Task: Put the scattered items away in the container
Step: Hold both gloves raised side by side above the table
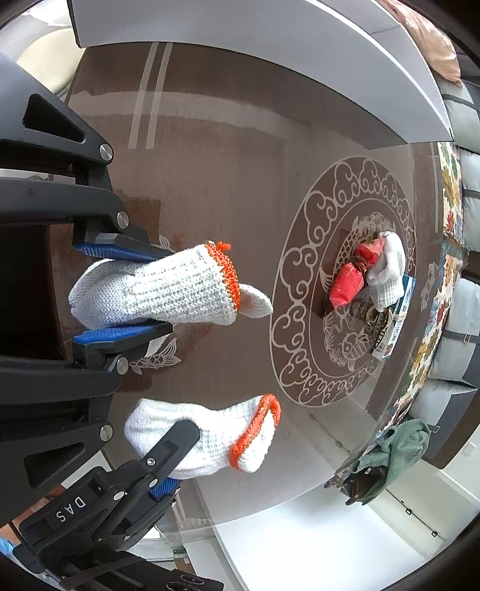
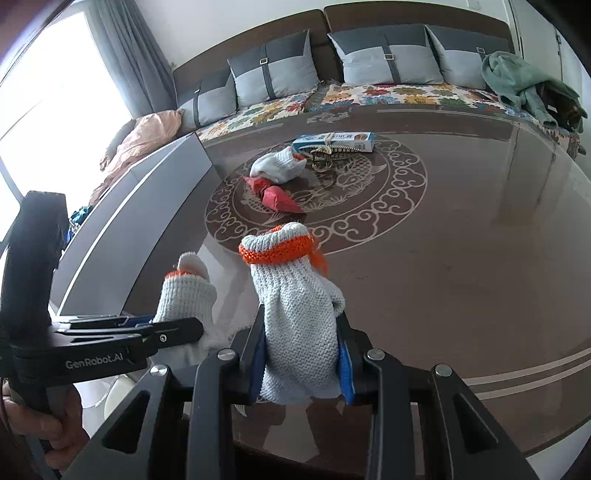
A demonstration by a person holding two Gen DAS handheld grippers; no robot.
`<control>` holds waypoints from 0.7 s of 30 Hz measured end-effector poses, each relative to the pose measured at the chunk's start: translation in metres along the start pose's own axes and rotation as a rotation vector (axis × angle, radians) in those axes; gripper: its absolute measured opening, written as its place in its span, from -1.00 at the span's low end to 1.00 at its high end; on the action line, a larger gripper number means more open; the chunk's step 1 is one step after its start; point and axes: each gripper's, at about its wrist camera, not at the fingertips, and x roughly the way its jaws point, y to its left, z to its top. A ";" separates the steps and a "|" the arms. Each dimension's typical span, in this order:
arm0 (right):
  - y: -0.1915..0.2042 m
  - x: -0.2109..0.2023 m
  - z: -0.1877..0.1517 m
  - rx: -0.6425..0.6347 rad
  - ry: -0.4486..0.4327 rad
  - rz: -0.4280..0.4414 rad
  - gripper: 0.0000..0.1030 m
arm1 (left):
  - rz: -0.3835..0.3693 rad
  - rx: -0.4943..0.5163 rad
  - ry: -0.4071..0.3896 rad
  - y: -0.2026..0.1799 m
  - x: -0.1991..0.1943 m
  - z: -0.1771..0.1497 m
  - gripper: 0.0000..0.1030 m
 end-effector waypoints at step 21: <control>0.037 0.008 0.002 -0.082 0.030 0.009 -0.38 | -0.021 -0.058 -0.012 0.029 -0.010 -0.006 -0.42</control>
